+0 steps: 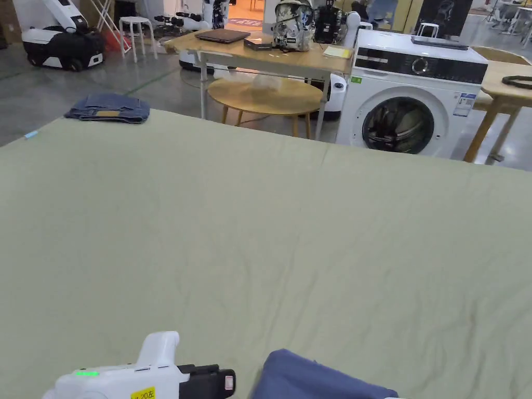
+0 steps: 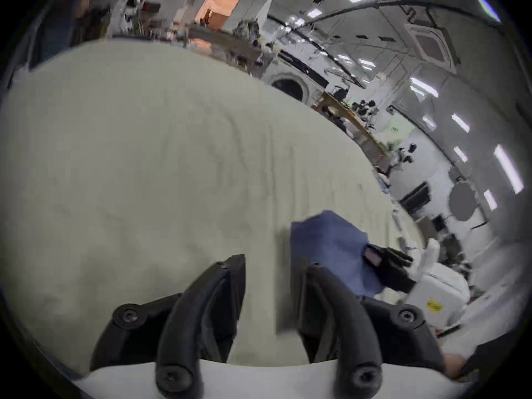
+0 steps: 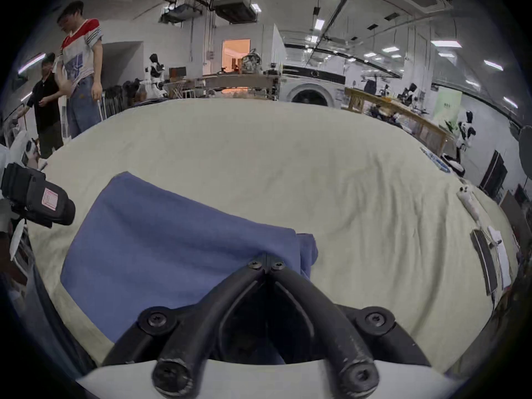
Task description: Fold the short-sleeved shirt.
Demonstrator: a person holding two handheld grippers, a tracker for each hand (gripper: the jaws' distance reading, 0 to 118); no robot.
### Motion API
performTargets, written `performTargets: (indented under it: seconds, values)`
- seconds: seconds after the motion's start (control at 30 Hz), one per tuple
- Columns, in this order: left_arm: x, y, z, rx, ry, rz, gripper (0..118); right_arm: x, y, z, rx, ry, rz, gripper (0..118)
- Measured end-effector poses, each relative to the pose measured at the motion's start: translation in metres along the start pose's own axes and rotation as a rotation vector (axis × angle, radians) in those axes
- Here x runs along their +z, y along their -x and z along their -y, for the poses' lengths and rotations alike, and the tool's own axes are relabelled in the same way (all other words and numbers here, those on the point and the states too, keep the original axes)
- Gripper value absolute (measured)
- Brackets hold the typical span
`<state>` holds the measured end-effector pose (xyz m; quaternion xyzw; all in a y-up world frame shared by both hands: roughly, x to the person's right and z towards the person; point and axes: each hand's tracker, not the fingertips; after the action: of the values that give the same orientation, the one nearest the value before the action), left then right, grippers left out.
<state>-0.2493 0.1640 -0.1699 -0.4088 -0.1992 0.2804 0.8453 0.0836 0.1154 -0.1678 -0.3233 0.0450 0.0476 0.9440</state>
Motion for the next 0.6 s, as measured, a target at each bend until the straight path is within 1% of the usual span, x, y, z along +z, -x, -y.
performTargets:
  seconds: [0.03, 0.07, 0.1, 0.13, 0.2, 0.23, 0.3, 0.4, 0.43, 0.53, 0.57, 0.6]
  values:
    - [-0.006, 0.004, -0.003, 0.036, 0.031, 0.071, 43, -0.001, -0.001, 0.000, -0.004, 0.010, -0.003, 0]
    - [-0.012, 0.007, -0.006, 0.066, 0.050, 0.108, 55, -0.002, -0.001, 0.001, -0.003, 0.022, -0.004, 0]
    - [-0.019, 0.009, -0.009, 0.084, 0.082, 0.135, 65, -0.005, -0.002, 0.004, 0.005, 0.034, -0.004, 0]
    - [-0.026, 0.015, -0.011, 0.099, 0.116, 0.174, 71, -0.005, -0.003, 0.005, 0.008, 0.034, -0.004, 0]
    - [-0.040, 0.015, -0.016, 0.106, 0.167, 0.209, 72, -0.006, -0.007, 0.007, 0.011, 0.037, -0.007, 0]
    - [-0.048, 0.016, -0.018, 0.104, 0.197, 0.245, 73, -0.006, -0.008, 0.008, 0.003, 0.041, -0.006, 0]
    - [-0.061, 0.016, -0.019, 0.103, 0.248, 0.274, 75, -0.007, -0.013, 0.011, -0.013, 0.048, -0.007, 0]
    - [-0.084, 0.014, -0.018, 0.118, 0.349, 0.299, 75, -0.001, -0.014, 0.009, -0.025, 0.051, -0.007, 0]
    - [-0.092, 0.016, -0.018, 0.130, 0.372, 0.330, 75, -0.001, -0.014, 0.009, -0.026, 0.052, -0.009, 0]
    - [-0.104, 0.023, -0.021, 0.245, 0.360, 0.433, 73, 0.001, -0.015, 0.008, -0.029, 0.051, -0.015, 0]
    - [-0.108, 0.026, -0.023, 0.286, 0.359, 0.450, 60, 0.001, -0.015, 0.008, -0.031, 0.051, -0.017, 0]
    - [-0.110, 0.030, -0.023, 0.315, 0.354, 0.468, 44, 0.001, -0.016, 0.008, -0.033, 0.052, -0.019, 0]
